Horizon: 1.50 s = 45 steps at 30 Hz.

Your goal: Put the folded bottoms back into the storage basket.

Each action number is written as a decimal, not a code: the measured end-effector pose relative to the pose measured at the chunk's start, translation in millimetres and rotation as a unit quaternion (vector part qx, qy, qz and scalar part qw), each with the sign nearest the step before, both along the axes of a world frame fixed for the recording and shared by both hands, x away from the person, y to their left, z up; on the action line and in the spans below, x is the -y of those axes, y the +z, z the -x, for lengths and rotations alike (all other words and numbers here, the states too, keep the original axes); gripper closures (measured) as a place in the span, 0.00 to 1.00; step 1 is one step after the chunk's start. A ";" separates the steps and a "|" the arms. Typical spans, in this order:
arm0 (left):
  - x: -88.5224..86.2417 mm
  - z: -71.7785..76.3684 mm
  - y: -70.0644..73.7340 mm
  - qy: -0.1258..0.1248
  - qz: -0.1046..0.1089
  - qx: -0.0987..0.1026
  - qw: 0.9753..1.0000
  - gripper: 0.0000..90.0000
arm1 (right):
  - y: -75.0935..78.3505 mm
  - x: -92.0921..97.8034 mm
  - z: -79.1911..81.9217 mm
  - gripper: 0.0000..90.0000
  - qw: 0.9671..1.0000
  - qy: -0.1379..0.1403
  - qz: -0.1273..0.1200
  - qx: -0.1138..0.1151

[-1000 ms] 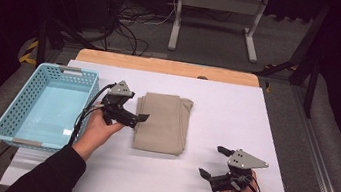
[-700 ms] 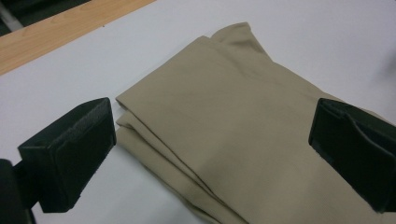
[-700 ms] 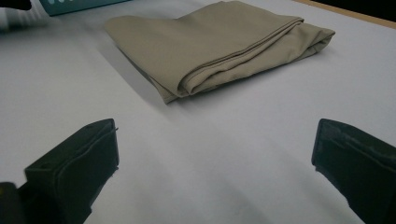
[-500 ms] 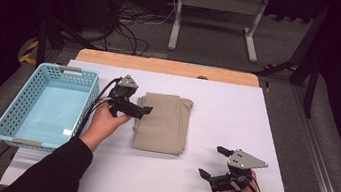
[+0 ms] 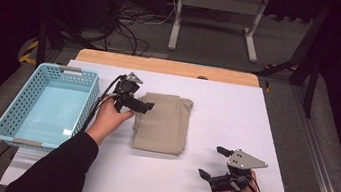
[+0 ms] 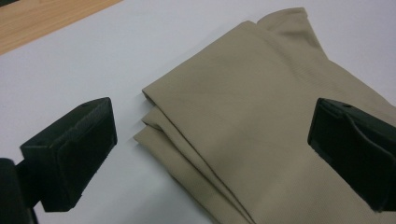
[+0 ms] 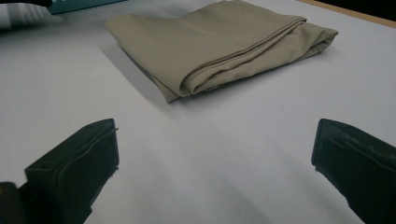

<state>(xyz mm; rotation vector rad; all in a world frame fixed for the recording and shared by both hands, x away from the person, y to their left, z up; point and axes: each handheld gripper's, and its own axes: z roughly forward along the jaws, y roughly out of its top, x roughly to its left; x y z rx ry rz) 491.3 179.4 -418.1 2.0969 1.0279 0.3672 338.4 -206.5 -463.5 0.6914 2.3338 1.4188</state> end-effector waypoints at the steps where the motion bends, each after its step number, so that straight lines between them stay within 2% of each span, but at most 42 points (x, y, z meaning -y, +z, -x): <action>1: 0.8 -2.4 -0.5 0.003 -0.003 -0.001 1.000 0.02 | 0.0 0.0 0.0 0.01 1.000 0.000 0.000 0.000; 6: 4.3 -7.7 -2.9 0.016 -0.012 -0.011 1.000 0.02 | -0.1 -0.3 0.2 0.01 1.000 0.001 0.000 -0.001; 10: 5.9 -11.4 -6.4 0.018 -0.021 -0.016 1.000 0.02 | -0.1 -0.3 0.3 0.01 1.000 0.002 0.001 -0.001; 18: 6.7 -20.4 -15.1 0.029 -0.020 -0.033 0.999 0.02 | -0.4 -0.5 0.1 0.01 1.000 0.002 0.003 -0.002; 23: 10.9 -26.5 -24.4 0.042 -0.028 -0.045 0.998 0.03 | -0.6 -0.8 -0.1 0.02 1.000 0.002 0.005 -0.001; 25: 15.0 -29.2 -29.7 0.048 -0.040 -0.049 0.997 0.03 | -0.7 -1.0 0.0 0.02 1.000 0.002 0.005 -0.001; 29: 19.0 -32.3 -35.4 0.055 -0.048 -0.058 0.996 0.03 | -0.7 -1.0 0.1 0.02 1.000 0.003 0.005 -0.002; 45: 22.7 -36.3 -42.3 0.069 -0.034 -0.083 0.994 0.03 | -1.1 -1.4 -0.2 0.02 1.000 0.005 0.008 -0.003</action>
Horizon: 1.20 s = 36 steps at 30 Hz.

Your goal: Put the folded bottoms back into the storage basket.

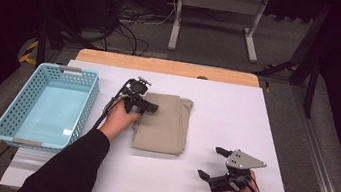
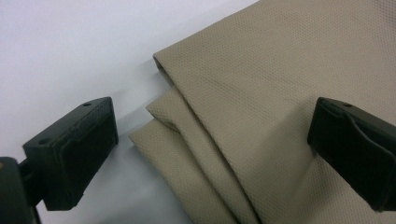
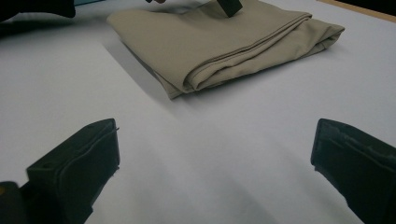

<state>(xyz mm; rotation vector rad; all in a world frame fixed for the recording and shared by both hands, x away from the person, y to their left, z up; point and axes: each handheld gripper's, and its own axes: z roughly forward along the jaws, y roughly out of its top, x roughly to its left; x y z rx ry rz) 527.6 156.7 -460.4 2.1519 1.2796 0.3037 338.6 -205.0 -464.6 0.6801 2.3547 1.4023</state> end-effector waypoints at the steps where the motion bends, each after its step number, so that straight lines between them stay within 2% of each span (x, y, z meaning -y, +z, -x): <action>1: 0.0 -0.1 -0.2 0.000 0.001 -0.001 1.000 0.03 | 0.0 -0.1 0.0 0.02 1.000 0.000 0.000 0.000; 6: 0.6 0.5 -1.0 -0.004 -0.001 -0.001 1.000 0.02 | -0.1 -0.3 0.1 0.02 1.000 0.000 0.001 -0.001; 11: 1.8 2.3 -3.0 -0.003 -0.008 0.011 1.000 0.01 | -0.2 -0.4 0.1 0.02 1.000 0.000 0.001 0.000; 17: 1.5 4.1 -5.2 -0.005 0.000 0.017 1.000 0.00 | -0.3 -0.8 0.4 0.03 1.000 0.001 0.003 -0.001; 19: 0.7 4.1 -5.2 -0.010 -0.004 0.019 1.000 0.00 | -0.3 -0.8 0.4 0.03 1.000 0.001 0.003 -0.001; 23: 1.3 4.1 -5.3 -0.012 -0.002 0.015 1.000 0.00 | -0.2 -0.2 0.2 0.03 1.000 0.000 0.001 -0.001; 31: 3.8 4.5 -4.6 -0.010 -0.014 0.018 1.000 0.01 | -0.4 -0.6 0.5 0.03 1.000 0.001 0.002 -0.001; 36: 6.7 6.3 -1.9 -0.015 -0.011 0.012 1.000 0.07 | -0.5 -1.0 0.6 0.03 1.000 0.001 0.002 -0.002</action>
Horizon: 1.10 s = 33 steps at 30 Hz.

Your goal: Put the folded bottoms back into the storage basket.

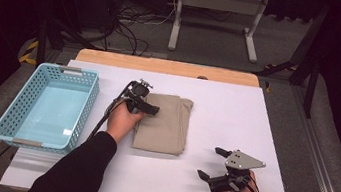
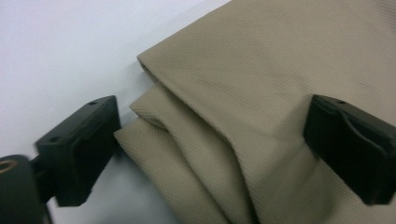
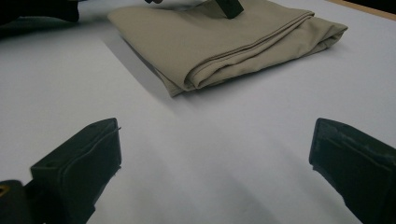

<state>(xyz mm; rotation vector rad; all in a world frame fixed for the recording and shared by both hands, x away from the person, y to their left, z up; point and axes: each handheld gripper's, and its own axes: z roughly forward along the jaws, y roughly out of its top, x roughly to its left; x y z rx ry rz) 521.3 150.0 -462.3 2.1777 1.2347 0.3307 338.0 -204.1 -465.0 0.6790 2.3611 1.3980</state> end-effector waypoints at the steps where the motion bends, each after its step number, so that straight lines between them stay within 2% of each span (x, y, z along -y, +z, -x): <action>1: 0.8 1.3 1.4 -0.007 0.001 0.000 1.000 0.13 | 0.1 0.4 -0.1 0.03 1.000 0.002 -0.001 -0.001; 3: 1.3 2.0 2.0 -0.011 0.002 0.001 1.000 0.17 | 0.2 0.7 -0.2 0.03 1.000 0.002 -0.002 0.000; 6: 3.3 4.4 4.0 -0.022 0.006 0.001 1.000 0.27 | 0.5 1.2 0.1 0.03 1.000 0.002 -0.006 -0.001; 7: 4.4 5.6 4.8 -0.028 0.012 -0.001 1.000 0.36 | 0.5 0.9 0.2 0.03 1.000 0.003 -0.006 -0.002; 9: 5.3 6.1 5.6 -0.035 0.013 -0.001 0.999 0.39 | 0.5 0.9 0.1 0.03 1.000 0.003 -0.006 -0.002; 11: 7.1 7.1 6.6 -0.043 0.021 -0.007 0.999 0.50 | 0.5 1.3 -0.1 0.03 1.000 0.003 -0.006 -0.002; 12: 8.2 7.7 7.1 -0.050 0.034 -0.017 0.998 0.61 | 0.5 1.5 -0.2 0.03 1.000 0.004 -0.007 -0.003; 13: 8.0 7.6 7.1 -0.053 0.042 -0.022 0.997 0.67 | 0.5 1.5 -0.3 0.03 1.000 0.004 -0.008 -0.003; 14: 8.0 7.6 7.1 -0.053 0.042 -0.022 0.997 0.72 | 0.5 1.5 -0.3 0.03 1.000 0.004 -0.008 -0.003; 16: 6.7 6.6 7.0 -0.059 0.053 -0.031 0.996 0.75 | 0.4 1.5 -0.2 0.03 1.000 0.004 -0.007 -0.003; 18: 6.6 6.4 7.1 -0.060 0.053 -0.032 0.996 0.77 | 0.5 1.5 -0.2 0.03 1.000 0.005 -0.007 -0.003; 24: 10.2 5.8 9.4 -0.061 0.038 -0.032 0.997 0.77 | 0.3 1.4 -0.5 0.03 1.000 0.005 -0.008 -0.004; 28: 9.6 5.7 9.5 -0.059 0.043 -0.037 0.997 0.78 | 0.3 1.2 -0.4 0.03 1.000 0.004 -0.009 -0.005; 33: 9.6 7.0 11.3 -0.065 0.040 -0.029 0.997 0.81 | 0.4 1.5 -0.6 0.03 1.000 0.003 -0.010 -0.006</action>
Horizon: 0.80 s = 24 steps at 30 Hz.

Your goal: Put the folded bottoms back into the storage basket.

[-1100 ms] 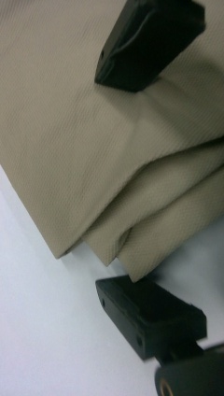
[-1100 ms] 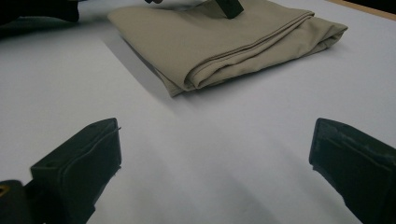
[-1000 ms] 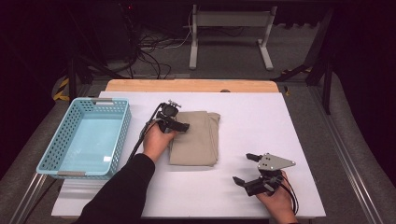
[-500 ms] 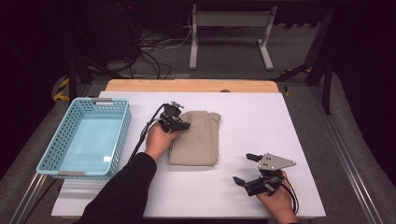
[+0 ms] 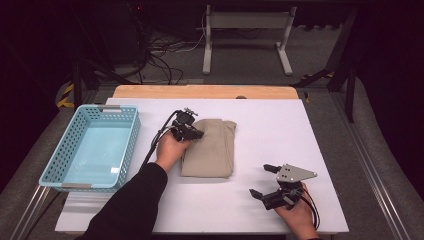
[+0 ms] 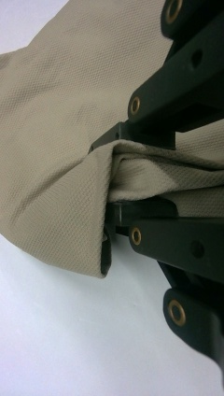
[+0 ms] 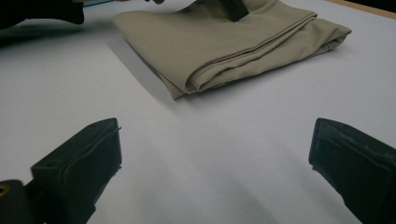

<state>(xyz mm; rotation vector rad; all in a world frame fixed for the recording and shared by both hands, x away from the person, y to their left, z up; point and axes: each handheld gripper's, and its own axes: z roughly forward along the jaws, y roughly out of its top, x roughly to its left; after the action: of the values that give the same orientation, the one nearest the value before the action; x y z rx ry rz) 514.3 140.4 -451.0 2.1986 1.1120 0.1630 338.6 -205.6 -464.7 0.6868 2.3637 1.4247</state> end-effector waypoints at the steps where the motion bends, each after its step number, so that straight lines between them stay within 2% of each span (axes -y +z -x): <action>1: 0.3 1.0 1.1 -0.002 -0.003 0.004 1.000 0.81 | 0.1 0.1 0.0 0.03 1.000 0.000 0.000 0.000; 3: 0.1 1.9 2.9 -0.006 -0.006 0.012 1.000 0.81 | 0.2 0.3 0.1 0.03 1.000 0.000 -0.001 0.000; 8: -1.9 6.6 11.9 -0.011 0.012 0.023 1.000 0.82 | 0.3 0.7 0.2 0.03 1.000 0.000 0.000 0.003; 12: -4.4 11.5 23.7 -0.020 0.027 0.039 0.999 0.82 | 0.5 0.8 0.3 0.03 1.000 0.000 -0.001 0.004; 18: -6.2 23.4 43.0 -0.039 0.050 0.066 0.996 0.83 | 0.5 0.7 0.2 0.03 1.000 0.000 0.000 0.004; 20: -6.8 29.8 51.9 -0.049 0.059 0.078 0.994 0.83 | 0.5 0.6 0.2 0.03 1.000 0.000 0.000 0.004; 21: -6.8 29.8 51.9 -0.049 0.059 0.078 0.994 0.83 | 0.5 0.6 0.2 0.03 1.000 0.000 0.000 0.004; 24: -7.9 36.7 61.4 -0.060 0.070 0.090 0.992 0.83 | 0.6 0.7 0.5 0.03 1.000 0.000 -0.001 0.004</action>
<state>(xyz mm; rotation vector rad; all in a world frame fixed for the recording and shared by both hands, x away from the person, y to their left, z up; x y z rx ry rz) 477.7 148.4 -389.6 2.0738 0.8634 0.2185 338.1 -206.3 -464.1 0.6818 2.3560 1.4274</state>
